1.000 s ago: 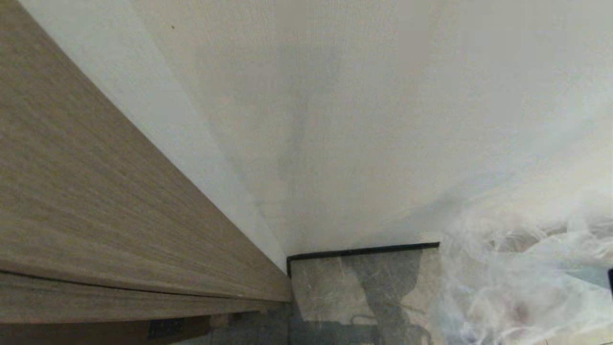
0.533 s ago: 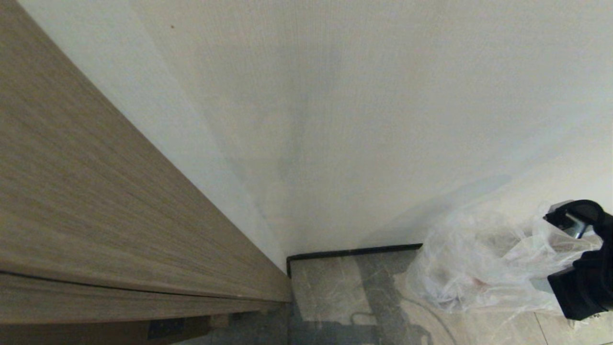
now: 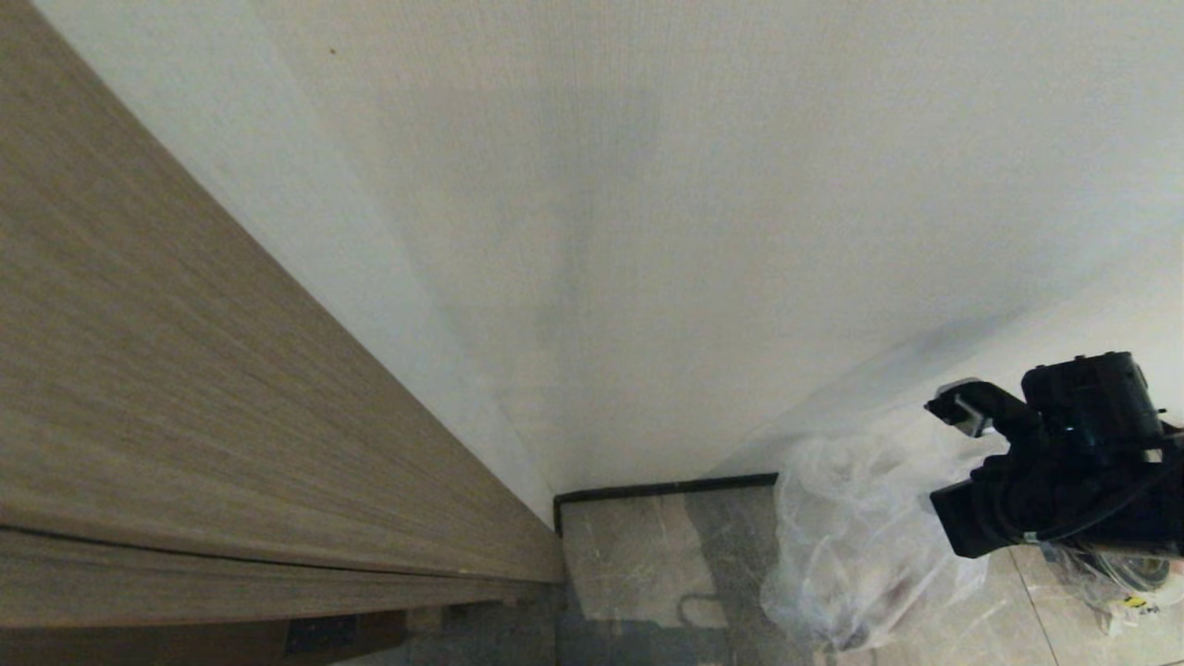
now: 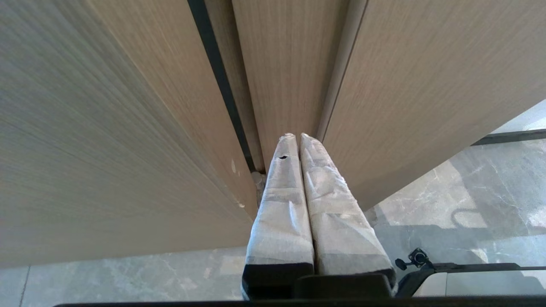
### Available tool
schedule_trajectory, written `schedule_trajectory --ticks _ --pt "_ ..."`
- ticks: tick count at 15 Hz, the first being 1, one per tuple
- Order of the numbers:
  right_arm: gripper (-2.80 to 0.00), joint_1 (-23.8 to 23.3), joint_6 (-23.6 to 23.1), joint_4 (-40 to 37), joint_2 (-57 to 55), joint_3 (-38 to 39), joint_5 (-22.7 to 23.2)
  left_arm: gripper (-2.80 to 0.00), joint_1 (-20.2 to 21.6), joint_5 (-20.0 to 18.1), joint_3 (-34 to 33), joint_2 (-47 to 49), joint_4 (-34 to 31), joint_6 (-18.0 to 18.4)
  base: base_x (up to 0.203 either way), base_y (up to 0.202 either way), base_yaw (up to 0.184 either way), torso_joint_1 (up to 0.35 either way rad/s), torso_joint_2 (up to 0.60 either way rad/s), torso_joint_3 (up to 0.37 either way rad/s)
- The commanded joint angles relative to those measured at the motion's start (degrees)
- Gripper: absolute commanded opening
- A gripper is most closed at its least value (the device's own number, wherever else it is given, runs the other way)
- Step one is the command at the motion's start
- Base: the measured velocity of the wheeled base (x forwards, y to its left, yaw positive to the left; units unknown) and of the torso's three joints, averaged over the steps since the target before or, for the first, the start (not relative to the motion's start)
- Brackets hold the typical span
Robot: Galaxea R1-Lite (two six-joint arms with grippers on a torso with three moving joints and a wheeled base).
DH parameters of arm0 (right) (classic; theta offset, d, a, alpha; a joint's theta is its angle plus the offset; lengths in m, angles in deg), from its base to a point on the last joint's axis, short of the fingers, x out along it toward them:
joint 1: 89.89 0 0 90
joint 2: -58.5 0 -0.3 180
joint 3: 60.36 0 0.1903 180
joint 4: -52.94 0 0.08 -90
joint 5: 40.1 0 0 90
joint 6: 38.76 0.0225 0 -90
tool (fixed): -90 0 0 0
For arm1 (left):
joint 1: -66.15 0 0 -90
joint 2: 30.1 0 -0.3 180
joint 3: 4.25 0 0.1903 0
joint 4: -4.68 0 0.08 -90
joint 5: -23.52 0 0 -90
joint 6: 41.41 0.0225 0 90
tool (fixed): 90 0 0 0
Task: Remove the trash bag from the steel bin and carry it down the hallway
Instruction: Put the trash bag at the door
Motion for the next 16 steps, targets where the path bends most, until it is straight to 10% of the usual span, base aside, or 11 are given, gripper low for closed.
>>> schedule_trajectory --ticks 1,4,5,16 --pt "-2.8 0.13 -0.55 3.17 -5.57 1.13 -0.1 -2.8 -0.01 0.02 0.0 0.0 -0.03 0.0 0.0 0.0 0.0 0.0 0.0 0.0" --pt "-2.8 0.02 -2.09 11.22 -10.33 3.45 -0.58 -2.8 -0.01 0.01 0.0 0.0 0.02 -0.05 0.0 0.0 0.0 0.0 0.0 0.0" --pt "0.0 0.01 -4.33 13.19 -11.57 3.8 -0.71 -2.8 -0.01 0.06 0.0 0.0 0.04 -0.05 0.0 0.0 0.0 0.0 0.0 0.0" --pt "0.0 1.0 -5.33 9.27 -1.87 4.79 -0.71 -2.8 -0.01 -0.01 0.0 0.0 0.01 -0.06 0.0 0.0 0.0 0.0 0.0 0.0"
